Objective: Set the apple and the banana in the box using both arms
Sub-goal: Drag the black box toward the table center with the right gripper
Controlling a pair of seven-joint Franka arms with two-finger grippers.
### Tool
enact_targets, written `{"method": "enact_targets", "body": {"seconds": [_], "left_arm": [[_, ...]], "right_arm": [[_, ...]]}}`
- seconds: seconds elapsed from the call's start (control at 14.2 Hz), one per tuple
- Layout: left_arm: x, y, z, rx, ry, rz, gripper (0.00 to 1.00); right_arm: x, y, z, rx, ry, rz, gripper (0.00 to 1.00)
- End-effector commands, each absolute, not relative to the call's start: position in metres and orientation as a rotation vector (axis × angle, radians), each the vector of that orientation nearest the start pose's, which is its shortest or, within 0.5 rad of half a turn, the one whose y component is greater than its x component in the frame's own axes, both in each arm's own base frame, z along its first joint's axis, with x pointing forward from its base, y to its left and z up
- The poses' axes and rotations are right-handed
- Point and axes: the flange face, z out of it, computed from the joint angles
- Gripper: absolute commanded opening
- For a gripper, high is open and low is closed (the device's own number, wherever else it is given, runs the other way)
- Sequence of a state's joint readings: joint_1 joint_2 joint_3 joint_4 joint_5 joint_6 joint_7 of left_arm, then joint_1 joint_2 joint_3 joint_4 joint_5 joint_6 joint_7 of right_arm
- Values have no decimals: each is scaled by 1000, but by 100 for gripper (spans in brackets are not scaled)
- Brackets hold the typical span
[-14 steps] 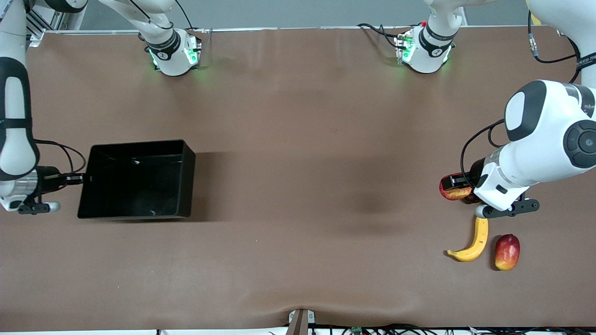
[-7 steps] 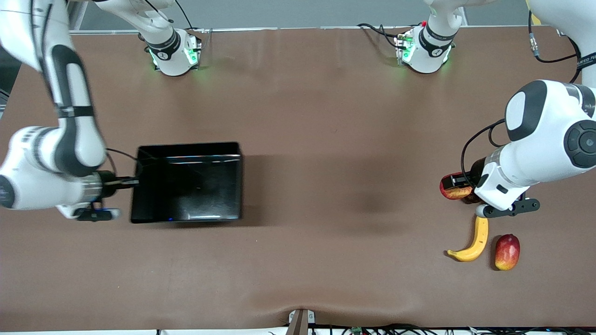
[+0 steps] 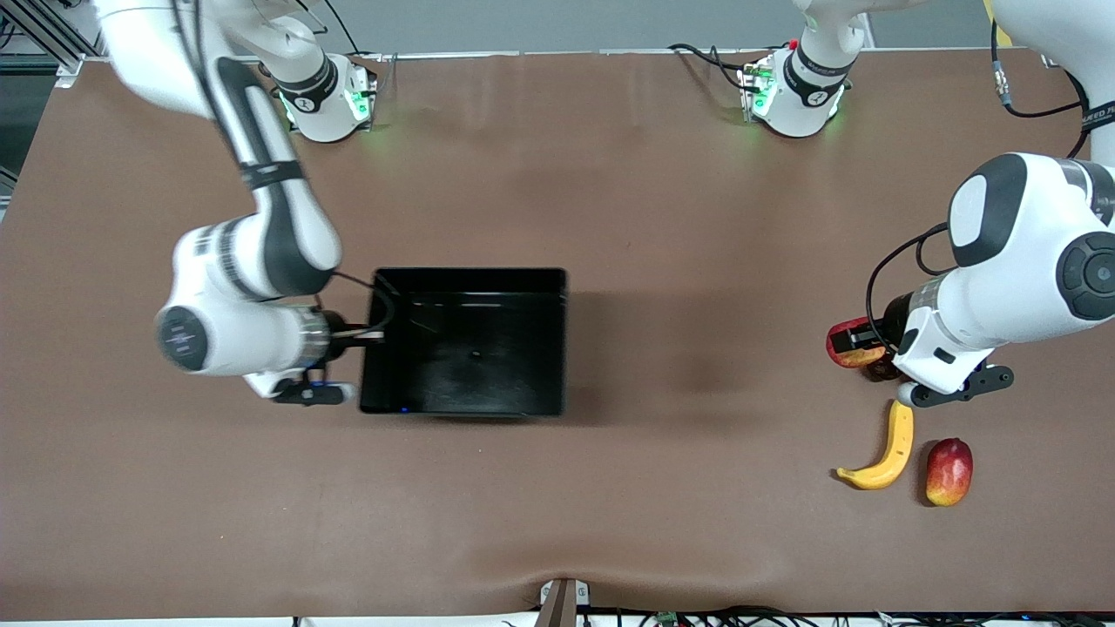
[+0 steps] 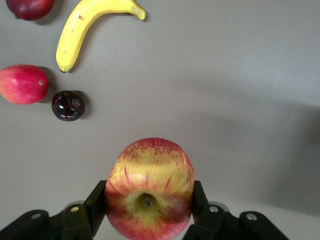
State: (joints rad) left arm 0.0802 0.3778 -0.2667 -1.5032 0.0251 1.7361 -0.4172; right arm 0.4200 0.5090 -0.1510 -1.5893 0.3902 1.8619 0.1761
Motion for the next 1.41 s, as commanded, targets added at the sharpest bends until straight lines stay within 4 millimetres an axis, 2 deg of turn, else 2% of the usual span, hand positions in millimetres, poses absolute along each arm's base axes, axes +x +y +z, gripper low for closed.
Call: {"method": "enact_targets", "body": {"seconds": [0.0,0.35,0.49,0.63,0.77,0.84,0.91,0.99,1.2,1.27,1.34], "left_arm": [[637,-99,455,-3121,-394,229,0],[636,-106,453,-3117,-408,235,0],[635,-120,448,-3118,-422,244,0],[631,-150,445,-3104,-512,237,0],[628,-188,437,-3108,-526,218,0],[624,-213,430,-3106,-564,203,0],[617,-249,426,-3104,-615,174,0],[611,-280,417,-3097,-661,148,0],[604,-330,382,-3136,-669,115,0],[600,-342,371,-3138,-652,124,0],[597,-350,358,-3135,-631,145,0]], "right_arm": [[615,269,317,-2882,113,390,0],[592,352,270,-2873,225,375,0],[588,377,259,-2886,257,369,0],[588,381,251,-2890,258,377,0],[583,395,256,-2869,245,369,0],[580,403,259,-2849,266,376,21],[580,405,263,-2849,266,371,99],[585,403,271,-2846,259,352,100],[601,393,316,-2922,165,301,100],[611,379,335,-2933,171,330,100],[625,352,349,-2935,211,376,100]]}}
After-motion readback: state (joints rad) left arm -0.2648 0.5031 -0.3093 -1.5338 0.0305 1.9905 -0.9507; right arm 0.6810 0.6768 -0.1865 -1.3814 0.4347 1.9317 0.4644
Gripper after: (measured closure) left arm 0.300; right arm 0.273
